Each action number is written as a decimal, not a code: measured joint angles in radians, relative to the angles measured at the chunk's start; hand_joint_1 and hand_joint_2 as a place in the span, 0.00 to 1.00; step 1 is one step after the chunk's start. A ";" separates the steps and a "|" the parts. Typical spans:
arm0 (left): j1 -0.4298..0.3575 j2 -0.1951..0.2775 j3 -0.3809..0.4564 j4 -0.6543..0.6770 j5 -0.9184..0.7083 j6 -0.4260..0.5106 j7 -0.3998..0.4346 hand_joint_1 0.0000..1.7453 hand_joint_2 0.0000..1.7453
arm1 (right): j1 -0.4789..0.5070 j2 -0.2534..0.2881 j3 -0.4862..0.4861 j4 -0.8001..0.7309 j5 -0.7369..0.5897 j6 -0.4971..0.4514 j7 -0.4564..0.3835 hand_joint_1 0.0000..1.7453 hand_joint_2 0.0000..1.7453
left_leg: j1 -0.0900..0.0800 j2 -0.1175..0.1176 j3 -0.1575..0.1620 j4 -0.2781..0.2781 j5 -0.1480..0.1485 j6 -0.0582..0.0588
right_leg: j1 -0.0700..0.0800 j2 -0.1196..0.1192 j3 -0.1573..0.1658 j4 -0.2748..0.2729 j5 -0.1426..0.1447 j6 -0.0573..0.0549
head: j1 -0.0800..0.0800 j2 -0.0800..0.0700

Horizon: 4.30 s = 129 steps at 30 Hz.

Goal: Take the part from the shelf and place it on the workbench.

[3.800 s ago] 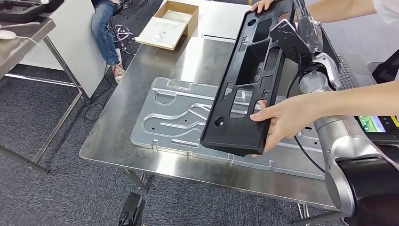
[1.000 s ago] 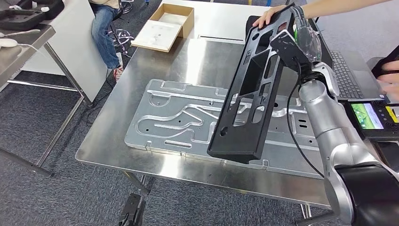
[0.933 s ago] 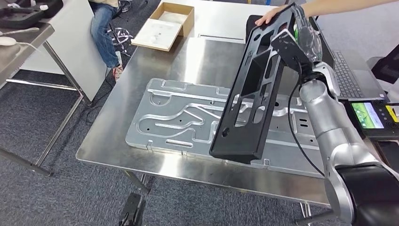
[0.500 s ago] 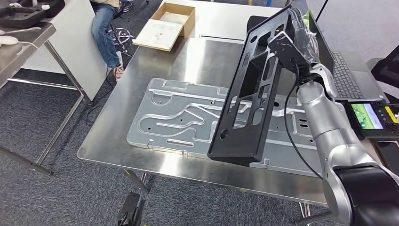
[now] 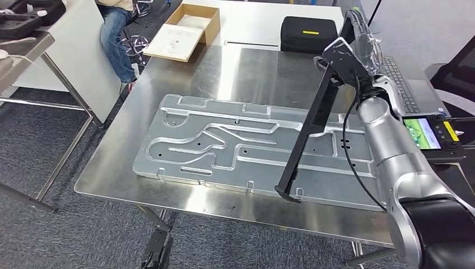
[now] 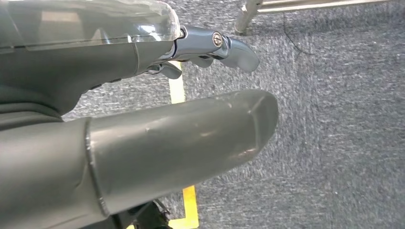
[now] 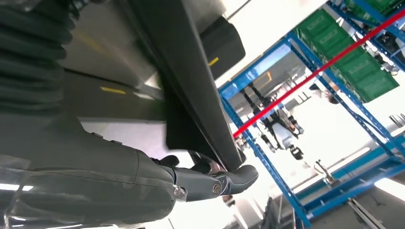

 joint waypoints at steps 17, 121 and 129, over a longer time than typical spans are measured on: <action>-0.007 0.000 0.001 0.000 -0.010 -0.001 0.001 0.00 0.00 | 0.004 0.002 -0.018 0.009 0.000 -0.002 -0.012 0.00 1.00 | 0.024 0.002 0.033 -0.068 0.007 -0.041 | -0.041 -0.010 -0.009 0.005 -0.001 0.064 | 0.003 0.000; 0.040 0.010 0.008 0.000 -0.010 0.000 -0.005 0.00 0.00 | 0.131 0.095 0.136 -0.216 0.001 0.066 -0.162 0.00 0.00 | 0.012 0.022 -0.025 0.050 -0.022 -0.046 | -0.022 -0.043 0.021 -0.021 0.000 0.005 | 0.003 0.000; 0.037 0.015 0.016 0.000 -0.010 0.004 -0.007 0.00 0.00 | 0.073 0.108 0.142 -0.193 0.019 0.062 -0.165 0.00 0.00 | 0.003 0.009 0.031 -0.095 0.035 -0.001 | -0.018 -0.055 0.001 0.041 -0.053 0.038 | 0.004 0.000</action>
